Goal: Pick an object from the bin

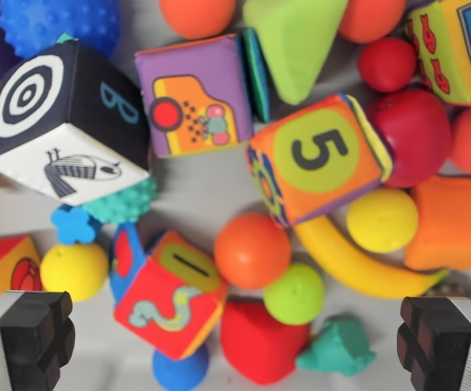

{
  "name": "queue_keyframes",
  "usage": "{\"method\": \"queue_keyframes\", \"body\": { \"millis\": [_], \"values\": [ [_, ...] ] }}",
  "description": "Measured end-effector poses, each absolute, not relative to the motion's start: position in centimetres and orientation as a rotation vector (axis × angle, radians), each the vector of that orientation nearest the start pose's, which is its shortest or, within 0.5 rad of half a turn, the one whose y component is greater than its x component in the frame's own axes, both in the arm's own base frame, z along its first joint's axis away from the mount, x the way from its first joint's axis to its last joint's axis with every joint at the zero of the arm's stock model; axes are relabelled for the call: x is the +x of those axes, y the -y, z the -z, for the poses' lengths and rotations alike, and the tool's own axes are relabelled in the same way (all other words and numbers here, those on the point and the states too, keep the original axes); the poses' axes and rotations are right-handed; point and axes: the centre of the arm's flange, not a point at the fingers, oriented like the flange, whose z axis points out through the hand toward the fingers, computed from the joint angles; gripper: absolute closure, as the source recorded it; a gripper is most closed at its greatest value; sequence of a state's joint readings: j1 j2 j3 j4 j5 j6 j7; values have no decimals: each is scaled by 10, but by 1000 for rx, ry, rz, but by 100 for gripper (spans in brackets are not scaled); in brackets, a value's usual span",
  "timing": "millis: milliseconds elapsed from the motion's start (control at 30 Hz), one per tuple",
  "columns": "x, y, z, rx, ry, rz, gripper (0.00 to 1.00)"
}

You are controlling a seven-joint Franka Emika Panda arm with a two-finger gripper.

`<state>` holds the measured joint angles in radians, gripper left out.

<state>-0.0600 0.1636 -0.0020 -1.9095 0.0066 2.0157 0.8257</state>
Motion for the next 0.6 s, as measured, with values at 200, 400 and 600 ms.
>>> {"method": "queue_keyframes", "body": {
  "millis": [200, 400, 600],
  "values": [
    [590, 36, -407, -2849, -1360, -87, 0],
    [590, 36, -407, -2849, -1360, -87, 0],
    [589, 33, -405, -2843, -1374, -90, 0]
  ]
}}
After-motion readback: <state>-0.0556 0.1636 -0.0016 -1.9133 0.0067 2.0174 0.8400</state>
